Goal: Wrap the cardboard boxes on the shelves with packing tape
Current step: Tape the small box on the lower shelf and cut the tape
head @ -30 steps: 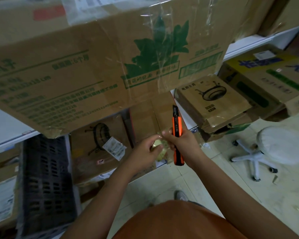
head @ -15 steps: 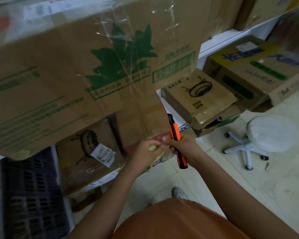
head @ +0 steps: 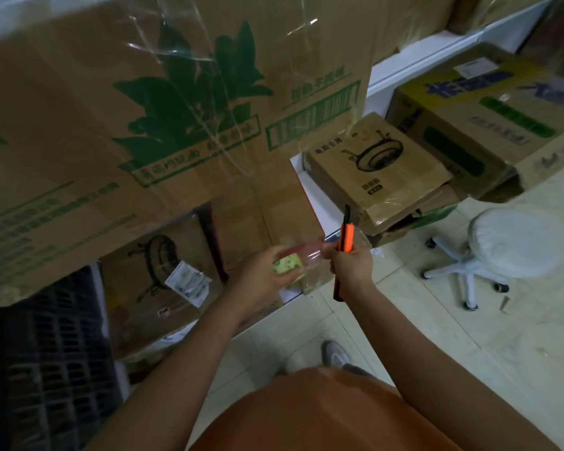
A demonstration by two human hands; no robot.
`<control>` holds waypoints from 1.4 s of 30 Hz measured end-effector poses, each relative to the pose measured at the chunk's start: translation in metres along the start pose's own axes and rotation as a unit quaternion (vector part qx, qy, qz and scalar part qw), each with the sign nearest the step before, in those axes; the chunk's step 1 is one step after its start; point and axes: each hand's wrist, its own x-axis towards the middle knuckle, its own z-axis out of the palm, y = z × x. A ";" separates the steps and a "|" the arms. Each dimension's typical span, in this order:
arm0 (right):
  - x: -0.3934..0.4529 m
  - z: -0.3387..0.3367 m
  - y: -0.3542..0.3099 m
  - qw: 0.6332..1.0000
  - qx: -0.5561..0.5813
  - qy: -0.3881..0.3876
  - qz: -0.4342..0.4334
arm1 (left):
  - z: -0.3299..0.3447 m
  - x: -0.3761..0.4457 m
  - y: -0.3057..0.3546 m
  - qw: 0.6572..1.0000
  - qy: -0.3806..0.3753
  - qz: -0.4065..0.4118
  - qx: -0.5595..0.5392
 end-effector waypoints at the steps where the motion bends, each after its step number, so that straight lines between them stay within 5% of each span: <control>1: 0.006 -0.002 -0.001 1.000 0.004 0.016 0.005 | -0.006 -0.001 -0.012 0.999 -0.003 0.002 0.039; 4: 0.040 -0.027 -0.007 0.991 0.061 0.107 0.041 | -0.037 -0.014 -0.060 0.981 0.038 -0.031 0.188; 8: 0.065 -0.025 -0.002 0.995 0.041 0.090 0.021 | -0.062 -0.032 -0.111 0.942 0.166 0.098 0.274; 12: 0.068 0.006 0.020 0.993 0.048 0.102 0.042 | -0.079 -0.029 -0.122 0.956 0.084 -0.020 0.282; 17: 0.079 0.019 0.032 0.989 0.067 0.131 0.029 | -0.088 -0.025 -0.143 0.921 0.117 0.014 0.370; 27: 0.097 0.034 0.041 0.988 0.045 0.146 -0.001 | -0.093 0.013 -0.166 0.916 0.106 -0.023 0.387; 42: 0.163 0.035 0.012 0.995 -0.060 0.063 0.052 | -0.061 0.080 -0.132 0.904 -0.042 0.001 0.425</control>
